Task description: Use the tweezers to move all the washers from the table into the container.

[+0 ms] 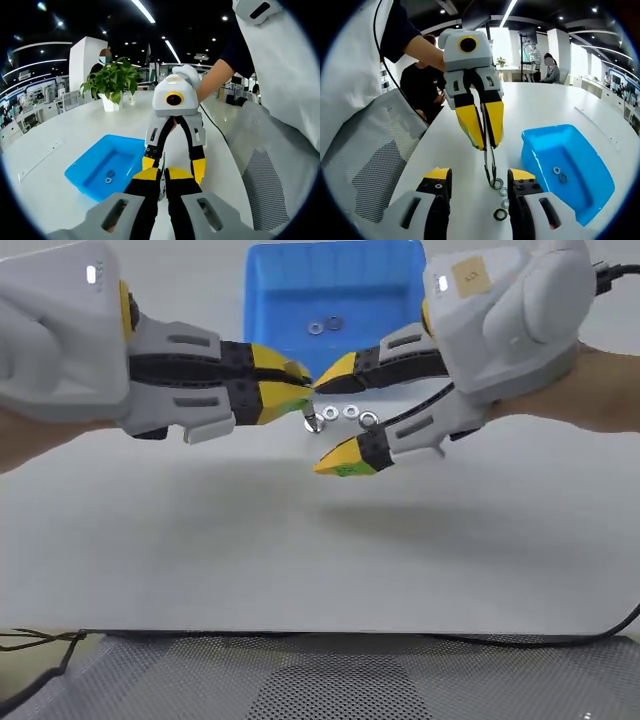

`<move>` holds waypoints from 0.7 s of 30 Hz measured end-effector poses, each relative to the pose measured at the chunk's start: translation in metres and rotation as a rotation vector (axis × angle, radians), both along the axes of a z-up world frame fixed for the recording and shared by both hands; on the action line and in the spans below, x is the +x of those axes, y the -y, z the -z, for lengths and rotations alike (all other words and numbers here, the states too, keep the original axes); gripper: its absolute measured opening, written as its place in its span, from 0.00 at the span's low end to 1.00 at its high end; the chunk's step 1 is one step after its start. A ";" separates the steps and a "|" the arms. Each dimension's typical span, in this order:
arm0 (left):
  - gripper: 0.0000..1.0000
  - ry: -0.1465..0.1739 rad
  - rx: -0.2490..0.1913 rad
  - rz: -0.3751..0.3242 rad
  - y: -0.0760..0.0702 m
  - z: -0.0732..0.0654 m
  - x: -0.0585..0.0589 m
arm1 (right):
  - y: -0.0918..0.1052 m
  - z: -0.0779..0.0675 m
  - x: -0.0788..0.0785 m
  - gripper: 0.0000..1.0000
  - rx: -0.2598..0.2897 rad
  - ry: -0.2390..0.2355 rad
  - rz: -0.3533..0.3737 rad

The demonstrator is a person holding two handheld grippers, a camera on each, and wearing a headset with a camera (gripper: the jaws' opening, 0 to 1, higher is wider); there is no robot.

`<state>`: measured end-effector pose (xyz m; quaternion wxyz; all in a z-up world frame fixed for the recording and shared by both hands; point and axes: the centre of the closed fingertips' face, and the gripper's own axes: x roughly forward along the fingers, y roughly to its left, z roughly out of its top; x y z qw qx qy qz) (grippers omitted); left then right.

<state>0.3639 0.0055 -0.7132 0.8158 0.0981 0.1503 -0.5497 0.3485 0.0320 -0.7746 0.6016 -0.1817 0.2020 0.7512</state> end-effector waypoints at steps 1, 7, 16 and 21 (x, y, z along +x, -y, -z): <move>0.07 0.000 0.000 0.001 0.000 0.000 0.000 | -0.002 0.001 0.001 0.42 0.000 0.003 -0.002; 0.08 -0.004 -0.004 0.004 0.003 0.000 0.000 | -0.011 0.008 0.003 0.28 -0.031 0.012 -0.015; 0.08 -0.006 -0.009 0.005 0.006 0.000 0.001 | -0.012 0.005 0.002 0.12 -0.036 0.113 -0.056; 0.08 -0.008 -0.011 0.008 0.008 0.000 0.000 | -0.011 0.006 0.003 0.10 -0.029 0.138 -0.063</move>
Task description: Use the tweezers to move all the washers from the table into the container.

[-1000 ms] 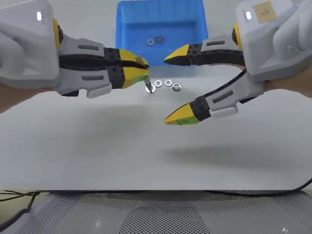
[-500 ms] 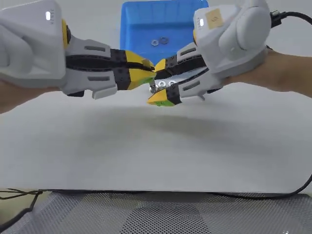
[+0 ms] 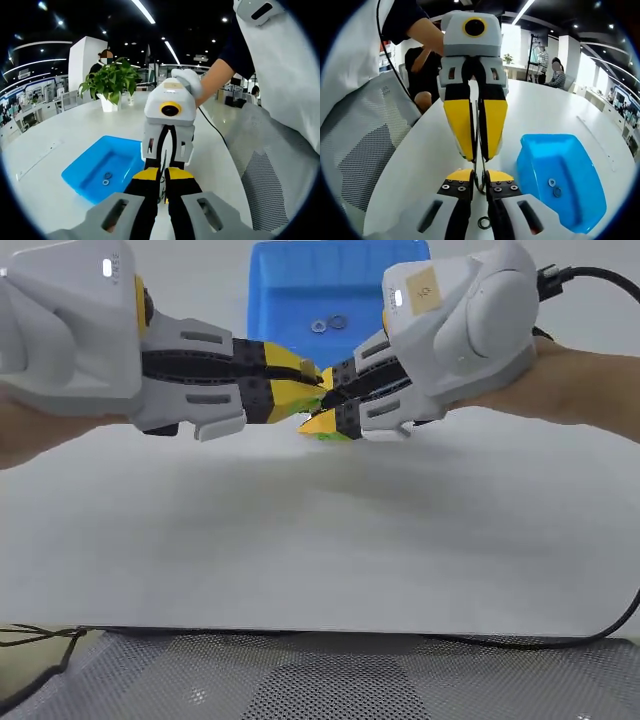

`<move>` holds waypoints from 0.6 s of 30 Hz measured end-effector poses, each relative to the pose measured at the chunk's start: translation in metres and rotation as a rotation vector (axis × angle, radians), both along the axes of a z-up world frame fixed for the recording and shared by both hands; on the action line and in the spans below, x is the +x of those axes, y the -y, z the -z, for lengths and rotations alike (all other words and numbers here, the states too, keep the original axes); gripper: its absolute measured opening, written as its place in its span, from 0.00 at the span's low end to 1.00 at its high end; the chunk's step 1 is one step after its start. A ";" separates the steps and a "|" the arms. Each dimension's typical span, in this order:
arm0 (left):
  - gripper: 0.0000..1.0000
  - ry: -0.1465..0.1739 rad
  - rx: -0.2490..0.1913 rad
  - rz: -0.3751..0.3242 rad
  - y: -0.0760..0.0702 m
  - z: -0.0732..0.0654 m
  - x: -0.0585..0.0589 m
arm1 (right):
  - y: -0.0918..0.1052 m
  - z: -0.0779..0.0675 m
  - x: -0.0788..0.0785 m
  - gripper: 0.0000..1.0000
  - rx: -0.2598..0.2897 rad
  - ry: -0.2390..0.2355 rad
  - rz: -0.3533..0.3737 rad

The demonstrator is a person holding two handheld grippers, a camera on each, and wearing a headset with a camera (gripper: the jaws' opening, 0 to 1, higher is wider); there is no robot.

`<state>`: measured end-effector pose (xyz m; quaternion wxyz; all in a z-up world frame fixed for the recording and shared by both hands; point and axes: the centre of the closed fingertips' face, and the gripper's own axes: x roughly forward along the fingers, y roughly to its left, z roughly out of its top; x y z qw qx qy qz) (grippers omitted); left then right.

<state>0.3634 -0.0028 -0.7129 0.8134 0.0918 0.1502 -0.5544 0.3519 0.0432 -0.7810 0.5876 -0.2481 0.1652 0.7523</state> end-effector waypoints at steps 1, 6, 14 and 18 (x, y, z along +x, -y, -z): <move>0.08 0.001 0.000 0.000 0.000 0.000 0.000 | 0.000 0.000 0.000 0.10 0.006 0.009 -0.001; 0.08 0.004 0.002 0.007 0.000 0.000 -0.002 | 0.000 0.001 0.005 0.09 0.025 0.035 -0.004; 0.08 0.009 0.011 -0.008 0.000 -0.001 0.000 | -0.001 -0.001 0.007 0.09 0.041 0.029 0.009; 0.08 -0.014 0.006 -0.013 -0.001 0.000 -0.002 | -0.001 0.001 0.007 0.09 0.050 0.030 0.010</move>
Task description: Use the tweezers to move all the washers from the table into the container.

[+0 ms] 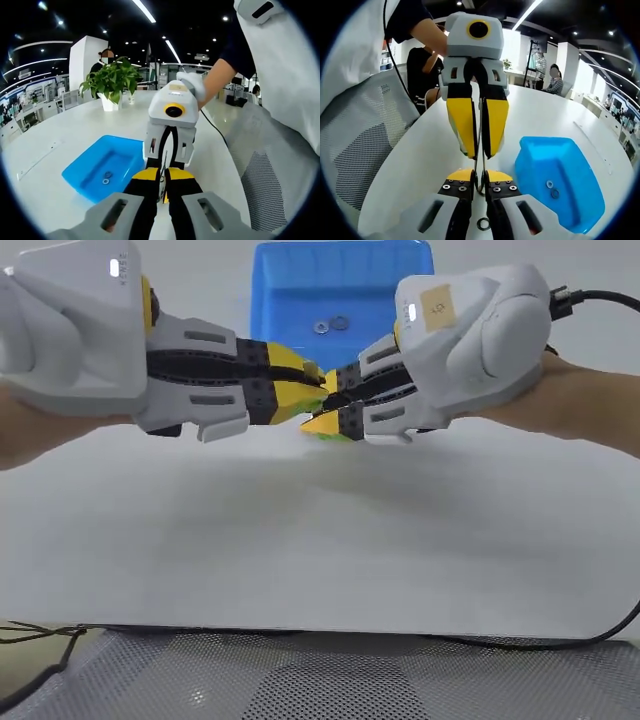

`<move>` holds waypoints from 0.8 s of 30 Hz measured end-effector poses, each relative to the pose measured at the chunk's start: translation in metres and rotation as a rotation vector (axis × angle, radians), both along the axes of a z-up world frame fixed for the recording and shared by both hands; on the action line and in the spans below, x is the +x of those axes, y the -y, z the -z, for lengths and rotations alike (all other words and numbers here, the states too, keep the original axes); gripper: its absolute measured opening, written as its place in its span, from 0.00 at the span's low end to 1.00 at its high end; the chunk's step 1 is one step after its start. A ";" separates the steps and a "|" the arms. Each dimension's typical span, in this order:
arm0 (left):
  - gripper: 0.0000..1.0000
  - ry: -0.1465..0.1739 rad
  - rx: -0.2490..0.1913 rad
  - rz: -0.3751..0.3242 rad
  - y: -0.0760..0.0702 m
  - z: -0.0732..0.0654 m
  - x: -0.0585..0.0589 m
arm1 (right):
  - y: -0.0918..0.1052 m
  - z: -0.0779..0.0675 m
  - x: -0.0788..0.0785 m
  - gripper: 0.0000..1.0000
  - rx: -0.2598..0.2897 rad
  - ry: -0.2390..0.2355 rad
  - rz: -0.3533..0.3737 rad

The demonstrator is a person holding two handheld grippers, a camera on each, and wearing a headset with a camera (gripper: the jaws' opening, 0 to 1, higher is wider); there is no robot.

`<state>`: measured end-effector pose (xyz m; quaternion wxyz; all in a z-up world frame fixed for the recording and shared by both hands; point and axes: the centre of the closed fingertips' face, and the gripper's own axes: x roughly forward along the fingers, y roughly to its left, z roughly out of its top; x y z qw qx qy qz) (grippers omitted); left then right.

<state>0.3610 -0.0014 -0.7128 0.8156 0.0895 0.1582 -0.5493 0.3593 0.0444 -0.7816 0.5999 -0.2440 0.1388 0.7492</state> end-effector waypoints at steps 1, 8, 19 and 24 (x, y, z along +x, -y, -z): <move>0.09 -0.004 -0.005 -0.004 0.000 -0.001 0.000 | 0.000 0.000 -0.001 0.09 0.001 0.004 0.000; 0.18 -0.011 -0.043 -0.021 -0.001 -0.010 0.002 | 0.000 0.000 -0.003 0.09 0.001 -0.002 0.004; 0.23 -0.057 -0.062 -0.023 -0.020 -0.011 -0.003 | 0.001 -0.004 -0.007 0.09 0.008 -0.018 0.006; 0.25 -0.053 -0.081 -0.040 -0.027 -0.015 -0.004 | 0.004 -0.008 -0.007 0.09 0.010 -0.027 0.013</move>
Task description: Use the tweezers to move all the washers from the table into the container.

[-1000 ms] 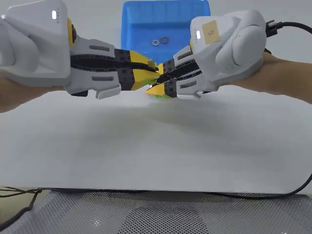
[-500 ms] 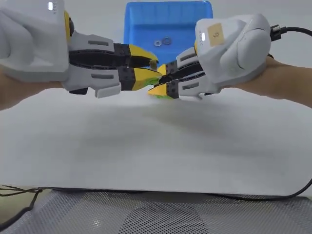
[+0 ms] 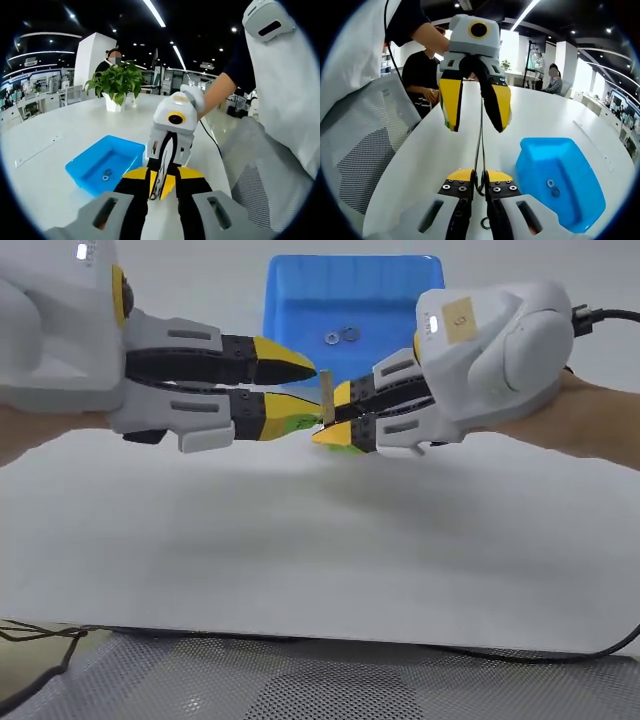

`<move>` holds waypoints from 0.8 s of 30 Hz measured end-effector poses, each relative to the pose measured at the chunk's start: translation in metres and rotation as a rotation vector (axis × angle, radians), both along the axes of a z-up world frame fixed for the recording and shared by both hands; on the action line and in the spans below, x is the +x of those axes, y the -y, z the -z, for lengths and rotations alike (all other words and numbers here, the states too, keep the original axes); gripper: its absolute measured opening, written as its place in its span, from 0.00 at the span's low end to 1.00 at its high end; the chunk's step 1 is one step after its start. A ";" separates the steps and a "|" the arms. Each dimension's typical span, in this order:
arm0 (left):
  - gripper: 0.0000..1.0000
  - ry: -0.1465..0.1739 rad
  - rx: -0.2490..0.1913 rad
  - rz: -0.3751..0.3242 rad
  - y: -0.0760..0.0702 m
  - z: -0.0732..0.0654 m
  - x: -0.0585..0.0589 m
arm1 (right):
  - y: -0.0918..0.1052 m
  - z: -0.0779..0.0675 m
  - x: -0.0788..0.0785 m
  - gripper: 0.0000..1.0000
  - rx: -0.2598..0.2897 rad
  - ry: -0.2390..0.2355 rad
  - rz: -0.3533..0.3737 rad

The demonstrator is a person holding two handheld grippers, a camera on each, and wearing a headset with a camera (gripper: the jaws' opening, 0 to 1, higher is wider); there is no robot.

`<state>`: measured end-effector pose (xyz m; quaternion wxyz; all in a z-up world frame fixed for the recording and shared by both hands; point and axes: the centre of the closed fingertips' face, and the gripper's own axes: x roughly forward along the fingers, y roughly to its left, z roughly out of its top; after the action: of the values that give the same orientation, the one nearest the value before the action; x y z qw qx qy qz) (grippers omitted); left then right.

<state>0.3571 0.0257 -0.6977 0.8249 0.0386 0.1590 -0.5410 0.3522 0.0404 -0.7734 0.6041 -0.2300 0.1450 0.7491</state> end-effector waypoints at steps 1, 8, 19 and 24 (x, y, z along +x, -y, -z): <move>0.26 -0.003 -0.004 -0.003 -0.002 -0.001 0.000 | 0.001 -0.002 0.000 0.09 0.000 0.001 0.002; 0.31 -0.002 -0.015 -0.021 -0.008 -0.008 -0.001 | 0.007 -0.011 0.002 0.09 0.009 -0.005 0.016; 0.44 0.000 -0.036 -0.050 -0.011 -0.017 -0.008 | 0.009 -0.036 -0.005 0.09 0.014 0.004 -0.007; 0.52 0.011 -0.031 -0.067 -0.016 -0.018 -0.008 | 0.011 -0.051 0.001 0.09 0.024 0.030 -0.005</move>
<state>0.3491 0.0417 -0.6795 0.8439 0.0233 0.1472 -0.5155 0.3535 0.0290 -0.7228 0.6070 -0.2343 0.1261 0.7488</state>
